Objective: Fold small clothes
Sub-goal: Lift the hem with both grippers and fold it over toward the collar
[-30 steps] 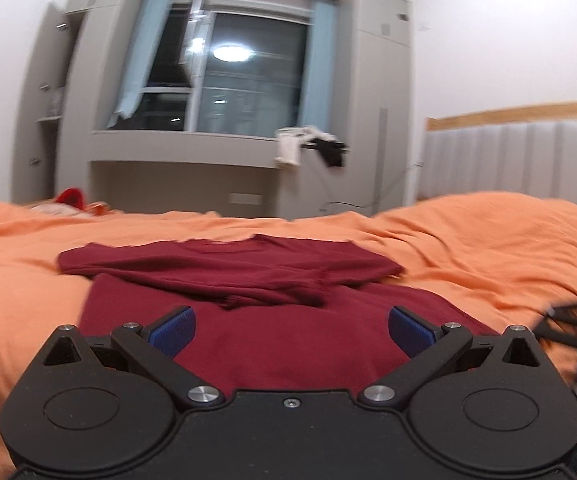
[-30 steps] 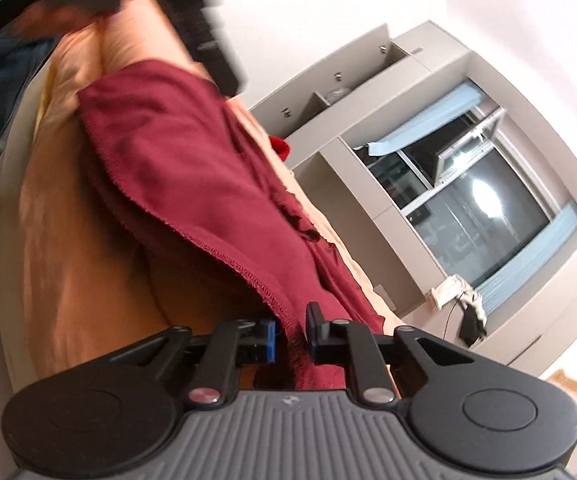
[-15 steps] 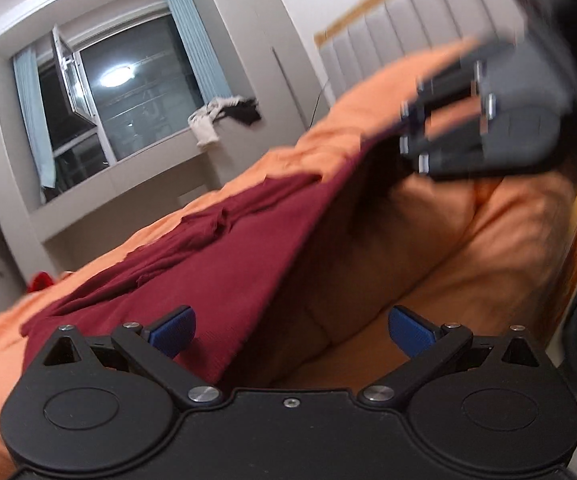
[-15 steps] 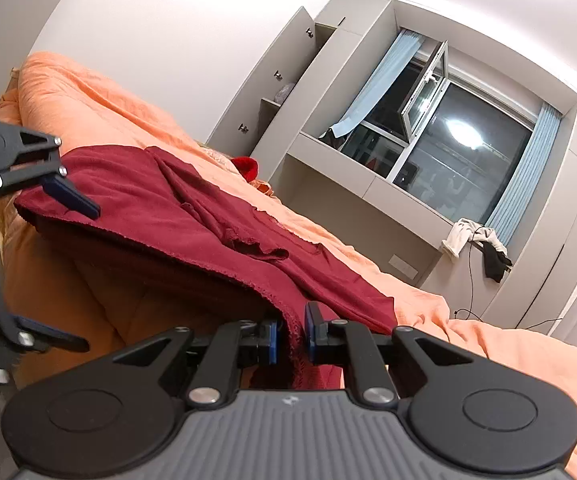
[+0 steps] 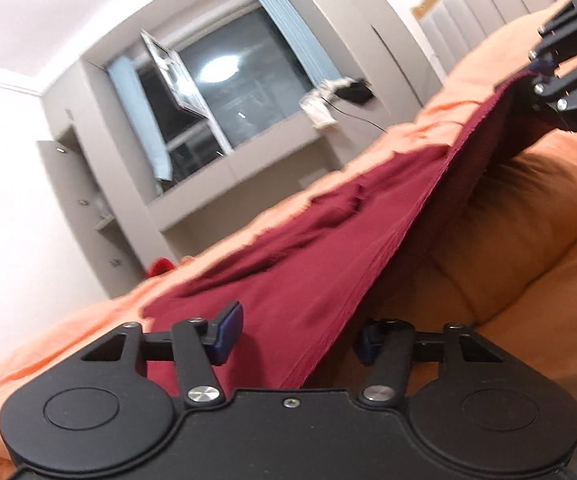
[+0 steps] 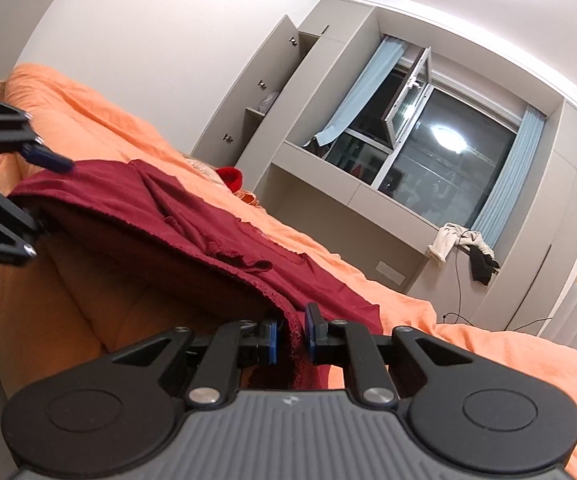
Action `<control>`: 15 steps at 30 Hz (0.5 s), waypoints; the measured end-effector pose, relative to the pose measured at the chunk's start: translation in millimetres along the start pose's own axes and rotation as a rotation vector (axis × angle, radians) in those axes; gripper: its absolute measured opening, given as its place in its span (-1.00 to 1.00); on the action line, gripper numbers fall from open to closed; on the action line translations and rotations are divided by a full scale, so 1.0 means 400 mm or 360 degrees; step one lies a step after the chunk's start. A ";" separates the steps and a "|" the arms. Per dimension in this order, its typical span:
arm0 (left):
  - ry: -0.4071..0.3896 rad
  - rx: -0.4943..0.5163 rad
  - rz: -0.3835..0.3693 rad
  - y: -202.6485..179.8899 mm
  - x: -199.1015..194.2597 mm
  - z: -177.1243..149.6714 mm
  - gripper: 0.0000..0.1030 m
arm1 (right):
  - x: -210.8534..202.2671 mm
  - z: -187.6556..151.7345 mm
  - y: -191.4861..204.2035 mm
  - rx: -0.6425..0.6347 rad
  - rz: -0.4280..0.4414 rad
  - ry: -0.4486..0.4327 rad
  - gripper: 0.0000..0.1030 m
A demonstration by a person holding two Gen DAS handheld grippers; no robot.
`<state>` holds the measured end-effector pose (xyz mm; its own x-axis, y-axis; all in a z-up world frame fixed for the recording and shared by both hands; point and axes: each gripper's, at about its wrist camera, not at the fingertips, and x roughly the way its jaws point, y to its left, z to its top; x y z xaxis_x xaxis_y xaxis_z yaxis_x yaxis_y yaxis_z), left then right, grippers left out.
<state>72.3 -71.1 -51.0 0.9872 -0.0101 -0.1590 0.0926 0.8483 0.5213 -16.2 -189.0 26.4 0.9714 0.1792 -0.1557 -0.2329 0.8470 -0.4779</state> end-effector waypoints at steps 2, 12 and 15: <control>-0.0042 -0.0001 0.0083 0.015 -0.021 0.000 0.13 | -0.001 0.006 -0.003 0.0013 -0.0016 -0.0009 -0.71; 0.0032 -0.0060 0.0239 0.064 -0.080 -0.004 0.05 | -0.011 0.028 -0.008 0.0041 -0.0079 -0.0051 -0.71; 0.0082 -0.0090 0.0294 0.072 -0.092 -0.006 -0.19 | -0.009 0.031 -0.017 0.0059 -0.0092 -0.0049 -0.71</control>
<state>38.4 -45.0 -32.1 0.9788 0.1741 -0.1082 -0.0982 0.8615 0.4981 -17.6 -189.1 40.9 0.9843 0.1443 -0.1018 -0.1750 0.8743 -0.4526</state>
